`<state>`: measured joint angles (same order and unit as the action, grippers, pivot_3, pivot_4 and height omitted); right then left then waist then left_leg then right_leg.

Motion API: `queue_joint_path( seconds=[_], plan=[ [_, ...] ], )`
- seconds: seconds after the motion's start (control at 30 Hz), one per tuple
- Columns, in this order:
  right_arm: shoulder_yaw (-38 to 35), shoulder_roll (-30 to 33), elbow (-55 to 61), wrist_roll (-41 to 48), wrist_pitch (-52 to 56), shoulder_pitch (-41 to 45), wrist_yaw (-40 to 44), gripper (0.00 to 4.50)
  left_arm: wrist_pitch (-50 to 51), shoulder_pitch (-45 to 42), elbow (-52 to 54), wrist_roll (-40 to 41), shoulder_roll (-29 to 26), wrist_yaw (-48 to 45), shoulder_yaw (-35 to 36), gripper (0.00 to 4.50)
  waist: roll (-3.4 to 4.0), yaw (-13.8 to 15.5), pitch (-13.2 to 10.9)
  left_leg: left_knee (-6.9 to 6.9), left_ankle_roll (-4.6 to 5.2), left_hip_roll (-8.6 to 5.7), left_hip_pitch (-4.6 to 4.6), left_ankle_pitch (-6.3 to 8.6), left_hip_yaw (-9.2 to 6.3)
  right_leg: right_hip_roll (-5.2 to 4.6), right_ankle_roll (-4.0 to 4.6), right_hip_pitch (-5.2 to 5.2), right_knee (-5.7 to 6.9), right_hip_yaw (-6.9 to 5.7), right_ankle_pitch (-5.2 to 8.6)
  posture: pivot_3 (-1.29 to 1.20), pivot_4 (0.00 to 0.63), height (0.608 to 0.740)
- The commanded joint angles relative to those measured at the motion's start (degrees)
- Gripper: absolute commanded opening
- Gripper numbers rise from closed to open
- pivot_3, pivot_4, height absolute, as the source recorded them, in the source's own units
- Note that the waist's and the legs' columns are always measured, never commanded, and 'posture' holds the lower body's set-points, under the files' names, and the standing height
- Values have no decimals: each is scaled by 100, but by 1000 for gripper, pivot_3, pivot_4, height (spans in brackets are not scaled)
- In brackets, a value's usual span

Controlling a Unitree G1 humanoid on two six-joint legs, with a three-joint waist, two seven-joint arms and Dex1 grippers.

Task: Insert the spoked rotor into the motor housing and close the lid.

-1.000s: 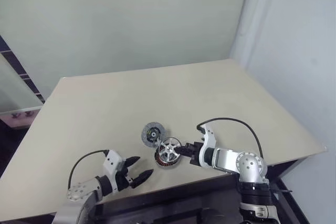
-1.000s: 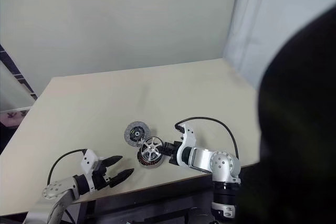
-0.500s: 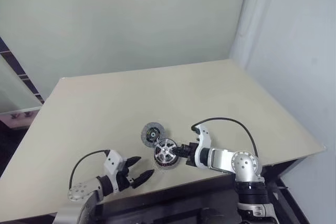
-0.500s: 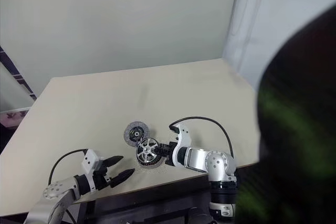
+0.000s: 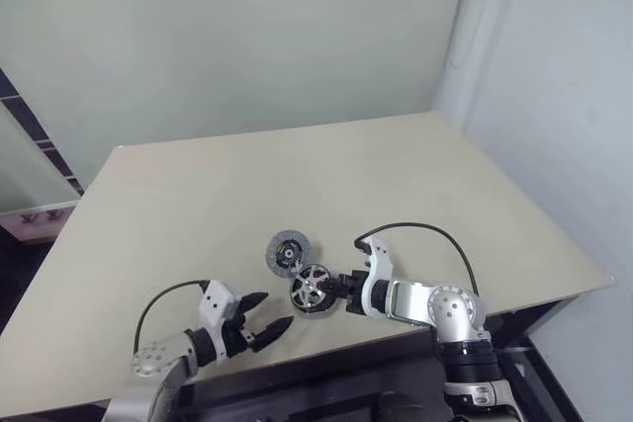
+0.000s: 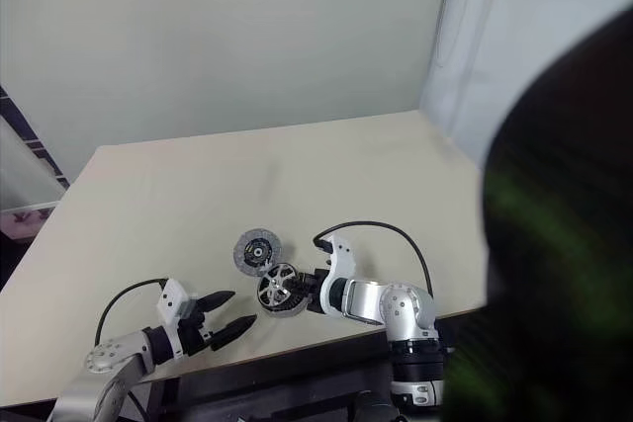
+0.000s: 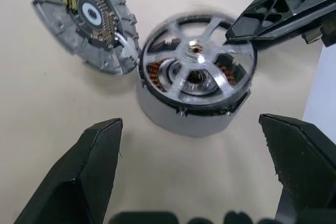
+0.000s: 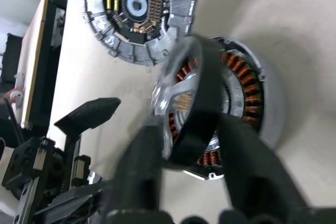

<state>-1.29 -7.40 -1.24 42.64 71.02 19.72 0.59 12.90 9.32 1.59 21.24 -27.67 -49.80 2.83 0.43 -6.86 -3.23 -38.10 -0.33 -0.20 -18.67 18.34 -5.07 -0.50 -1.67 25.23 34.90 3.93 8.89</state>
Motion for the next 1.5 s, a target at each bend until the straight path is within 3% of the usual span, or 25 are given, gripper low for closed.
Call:
queue_joint_path(
  seconds=[0.03,0.07,0.27,0.37,0.5,0.63,0.83,1.13,1.5],
  plan=[
    [196,-478,269,80,14,-342,49,2787,-70,-100,155,8,7,3,-12,4500,0,0,0,0,0,0,0,0,0,0,0,0,0,0,0,0,0,740],
    [187,-434,379,101,76,-346,38,3121,-74,-106,153,5,14,1,-23,4500,0,0,0,0,0,0,0,0,0,0,0,0,0,0,0,0,0,740],
    [201,217,1279,204,682,-322,147,3121,-92,-113,153,-9,40,-16,-60,4500,-4,19,4,0,0,-2,-1,0,-3,-1,0,-1,-1,0,0,0,0,740],
    [1289,1459,1922,-556,228,-116,556,3121,-97,-125,151,-11,38,-14,-79,4500,-2,18,2,-5,0,-4,-2,0,7,-5,0,0,-2,4,0,0,0,740],
    [2221,2219,2123,-1253,-919,142,1276,3121,-117,-156,110,-12,34,-16,-94,4500,-12,11,7,-19,0,-7,5,0,14,-9,5,-9,-3,2,3,0,0,740],
    [2745,2132,1569,-1972,-2136,276,1640,2216,-134,-196,66,-10,18,-20,-76,4500,-16,-9,10,-18,0,19,10,0,17,16,5,-10,1,2,4,0,0,740],
    [3007,1379,340,-2633,-3337,296,1796,40,-145,-126,130,22,-23,-3,2,4500,-29,3,17,-19,-1,34,9,0,6,41,3,-9,4,9,-1,0,0,740],
    [3322,1215,-1446,-3573,-4244,38,2194,40,-159,0,286,69,-28,39,105,4500,-50,19,43,-18,-1,22,14,0,8,34,4,-14,3,22,-2,0,0,740],
    [2669,1009,-398,-3361,-4194,75,2563,40,306,-92,282,237,115,231,150,4500,-49,18,54,-18,-2,32,83,0,4,43,13,-75,5,15,4,0,0,740]
  ],
)
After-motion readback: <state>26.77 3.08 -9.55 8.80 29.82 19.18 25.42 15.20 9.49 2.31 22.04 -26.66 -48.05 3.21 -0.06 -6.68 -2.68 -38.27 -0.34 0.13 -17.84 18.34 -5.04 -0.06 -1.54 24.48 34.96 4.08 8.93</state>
